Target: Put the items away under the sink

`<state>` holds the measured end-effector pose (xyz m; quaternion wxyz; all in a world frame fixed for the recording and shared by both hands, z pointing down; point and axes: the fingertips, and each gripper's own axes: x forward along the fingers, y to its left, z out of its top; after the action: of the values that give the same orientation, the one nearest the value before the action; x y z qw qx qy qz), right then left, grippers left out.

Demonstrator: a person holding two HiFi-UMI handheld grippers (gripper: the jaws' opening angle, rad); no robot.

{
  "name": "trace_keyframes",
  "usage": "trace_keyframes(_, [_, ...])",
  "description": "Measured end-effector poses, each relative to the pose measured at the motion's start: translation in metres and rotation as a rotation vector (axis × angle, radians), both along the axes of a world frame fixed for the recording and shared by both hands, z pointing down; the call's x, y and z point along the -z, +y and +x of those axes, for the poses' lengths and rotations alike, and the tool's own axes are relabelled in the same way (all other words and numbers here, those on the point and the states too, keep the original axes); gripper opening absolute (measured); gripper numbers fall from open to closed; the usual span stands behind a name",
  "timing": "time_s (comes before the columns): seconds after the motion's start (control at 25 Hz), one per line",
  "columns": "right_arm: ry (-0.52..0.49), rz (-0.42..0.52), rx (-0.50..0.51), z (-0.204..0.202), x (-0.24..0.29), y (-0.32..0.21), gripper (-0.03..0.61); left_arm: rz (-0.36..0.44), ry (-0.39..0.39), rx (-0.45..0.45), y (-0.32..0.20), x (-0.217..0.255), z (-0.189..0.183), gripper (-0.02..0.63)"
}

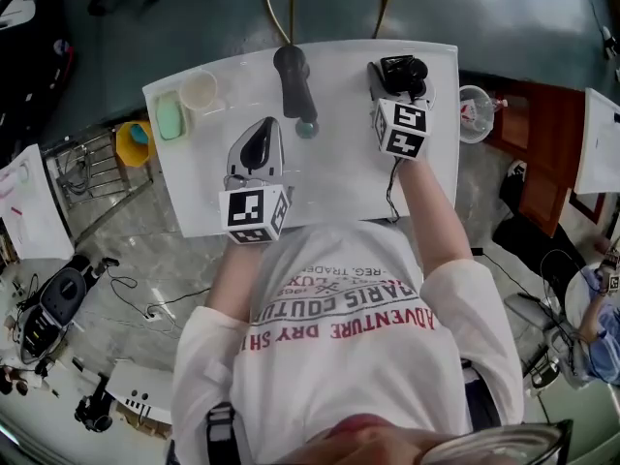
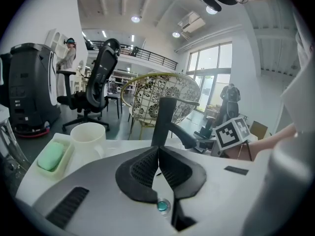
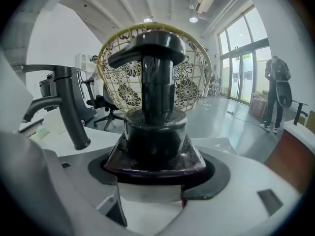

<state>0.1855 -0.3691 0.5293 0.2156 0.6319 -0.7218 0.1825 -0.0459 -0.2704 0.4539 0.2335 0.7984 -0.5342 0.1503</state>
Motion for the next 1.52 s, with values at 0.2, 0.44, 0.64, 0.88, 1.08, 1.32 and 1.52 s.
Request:
trace_keyframes(0.2, [-0.017,0.004,0.056,0.000,0.019,0.038,0.377,0.025,0.009,0.037,0.014,0.012,0.004,0.023])
trace_keyframes(0.44, [-0.046,0.015,0.148,-0.001,0.039,0.079,0.378,0.066,0.000,0.088,0.043,0.024,0.015,0.023])
trace_keyframes(0.64, [-0.080,0.031,0.245,-0.015,0.060,0.119,0.377,0.108,-0.008,0.160,0.083,0.045,0.011,0.023])
trace_keyframes(0.88, [-0.128,0.031,0.377,-0.058,0.068,0.165,0.378,0.113,-0.019,0.282,0.135,0.050,-0.022,0.023])
trace_keyframes(1.08, [-0.130,0.019,0.467,-0.095,0.063,0.213,0.377,0.111,-0.017,0.346,0.190,0.047,-0.045,0.023])
trace_keyframes(1.32, [-0.131,0.026,0.536,-0.125,0.063,0.288,0.377,0.122,0.046,0.388,0.284,0.058,-0.055,0.023])
trace_keyframes(1.52, [-0.121,0.037,0.581,-0.151,0.055,0.352,0.378,0.142,0.002,0.407,0.357,0.052,-0.072,0.023])
